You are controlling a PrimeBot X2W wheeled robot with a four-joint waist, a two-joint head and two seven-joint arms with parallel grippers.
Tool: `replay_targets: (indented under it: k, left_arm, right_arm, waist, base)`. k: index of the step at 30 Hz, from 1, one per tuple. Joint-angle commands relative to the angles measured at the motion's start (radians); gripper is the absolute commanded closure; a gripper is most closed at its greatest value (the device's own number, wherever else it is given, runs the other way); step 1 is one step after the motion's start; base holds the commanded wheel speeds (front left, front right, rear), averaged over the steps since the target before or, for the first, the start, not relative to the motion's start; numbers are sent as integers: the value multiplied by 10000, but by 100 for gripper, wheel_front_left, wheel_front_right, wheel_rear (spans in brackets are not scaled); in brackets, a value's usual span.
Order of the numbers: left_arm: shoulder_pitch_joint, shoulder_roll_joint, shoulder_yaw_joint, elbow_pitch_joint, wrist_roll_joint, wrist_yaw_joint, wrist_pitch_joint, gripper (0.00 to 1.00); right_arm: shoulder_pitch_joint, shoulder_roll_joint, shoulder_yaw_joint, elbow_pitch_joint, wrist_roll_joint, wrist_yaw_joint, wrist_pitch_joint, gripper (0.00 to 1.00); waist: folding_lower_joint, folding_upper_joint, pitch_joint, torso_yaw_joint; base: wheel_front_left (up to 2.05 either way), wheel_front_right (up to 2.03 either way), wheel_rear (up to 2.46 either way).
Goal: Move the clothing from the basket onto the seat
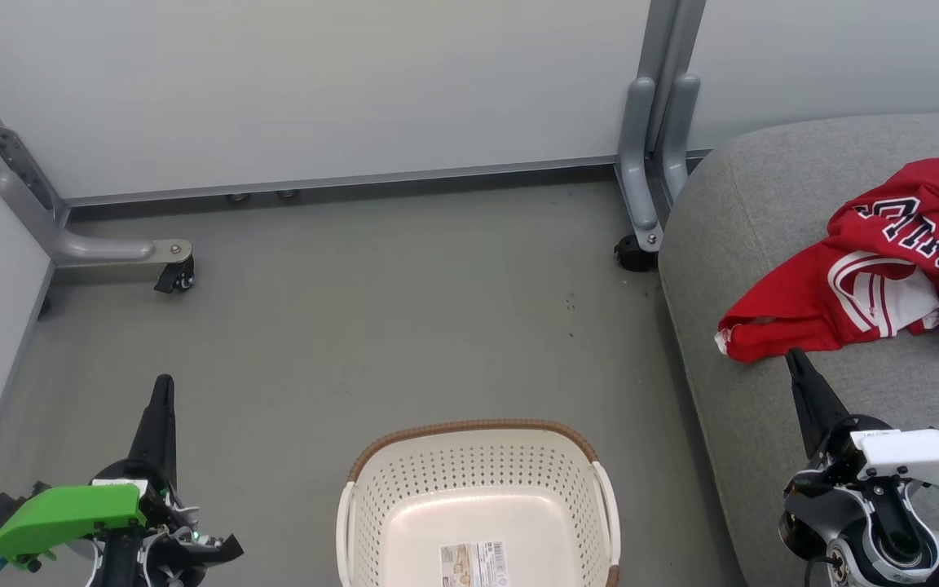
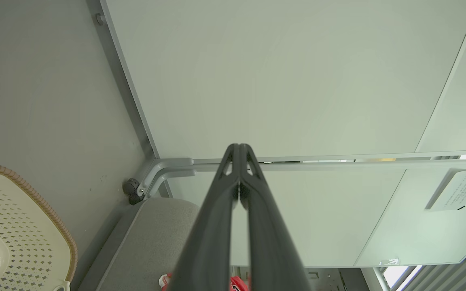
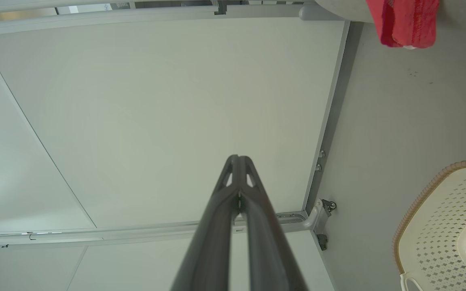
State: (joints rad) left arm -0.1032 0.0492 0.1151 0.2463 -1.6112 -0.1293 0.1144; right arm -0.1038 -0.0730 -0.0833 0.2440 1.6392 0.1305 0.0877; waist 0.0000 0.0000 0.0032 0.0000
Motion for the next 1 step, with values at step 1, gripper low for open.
replay_targets:
  k: [1]
  left_arm:
    - [-117, 4, 23, -18, -29, -47, 34, 100]
  right_arm:
    - [-63, 20, -26, 22, -37, 4, 46, 100]
  waist:
    - [0, 0, 0, 0]
  base:
    - [0, 0, 0]
